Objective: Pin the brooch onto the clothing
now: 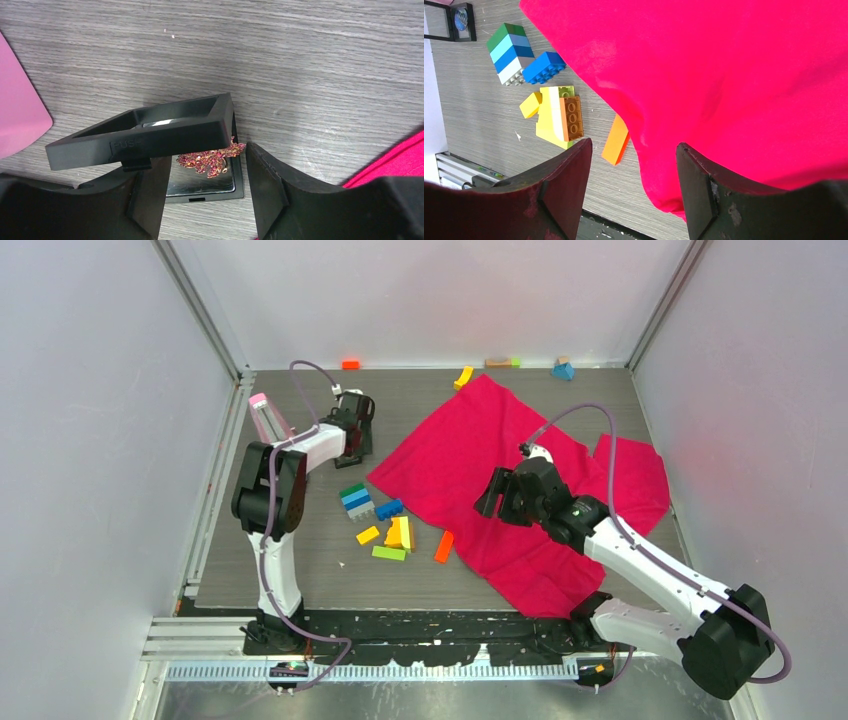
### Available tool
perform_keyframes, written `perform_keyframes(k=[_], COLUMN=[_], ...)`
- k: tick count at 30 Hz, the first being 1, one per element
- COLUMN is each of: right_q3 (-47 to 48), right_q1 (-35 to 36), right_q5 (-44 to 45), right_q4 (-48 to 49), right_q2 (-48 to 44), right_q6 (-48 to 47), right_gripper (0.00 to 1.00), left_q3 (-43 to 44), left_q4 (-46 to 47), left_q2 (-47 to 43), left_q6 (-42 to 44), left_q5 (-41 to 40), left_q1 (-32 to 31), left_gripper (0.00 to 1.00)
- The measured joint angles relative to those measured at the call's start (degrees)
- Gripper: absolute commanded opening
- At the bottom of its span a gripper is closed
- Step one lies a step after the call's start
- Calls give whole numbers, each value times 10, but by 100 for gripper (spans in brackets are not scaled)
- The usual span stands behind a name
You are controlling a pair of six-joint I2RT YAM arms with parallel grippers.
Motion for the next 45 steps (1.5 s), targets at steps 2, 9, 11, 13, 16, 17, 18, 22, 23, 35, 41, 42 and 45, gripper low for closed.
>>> perform_keyframes(k=[2, 9, 11, 13, 16, 17, 18, 22, 23, 35, 41, 42, 45], right_q3=[-1, -3, -3, -3, -3, -3, -3, -3, -3, -4, -9, -13, -26], right_q1=[0, 0, 0, 0, 0, 0, 0, 0, 0, -1, -3, -3, -3], right_q5=[-1, -1, -1, -1, 0, 2, 2, 4, 4, -23, -73, -83, -108], right_q4=[0, 1, 1, 0, -5, -7, -9, -11, -12, -31, -18, -13, -3], right_q2=[0, -1, -2, -3, -7, -10, -12, -24, -26, -82, -160, -172, -203], right_q6=[0, 1, 1, 1, 0, 0, 0, 0, 0, 0, -12, -16, -26], right_gripper=[68, 67, 67, 67, 67, 67, 67, 67, 67, 67, 71, 72, 73], left_q3=[0, 0, 0, 0, 0, -1, -3, -17, -23, -140, -183, -189, -221], left_q4=[0, 0, -1, -1, 0, 0, 0, 2, 4, 4, -35, -42, -50], left_q2=[0, 0, 0, 0, -2, -4, -9, -40, -50, -238, -372, -393, -458], left_q6=[0, 1, 2, 1, 4, 5, 6, 19, 22, 34, 27, 25, 22], left_q5=[0, 0, 0, 0, 0, 0, 0, 0, 0, 45, 181, 212, 307], left_q1=[-1, -1, -1, -1, -3, -4, -6, -19, -23, -59, -67, -67, -69], left_gripper=[53, 41, 39, 39, 38, 37, 37, 35, 33, 27, 27, 27, 27])
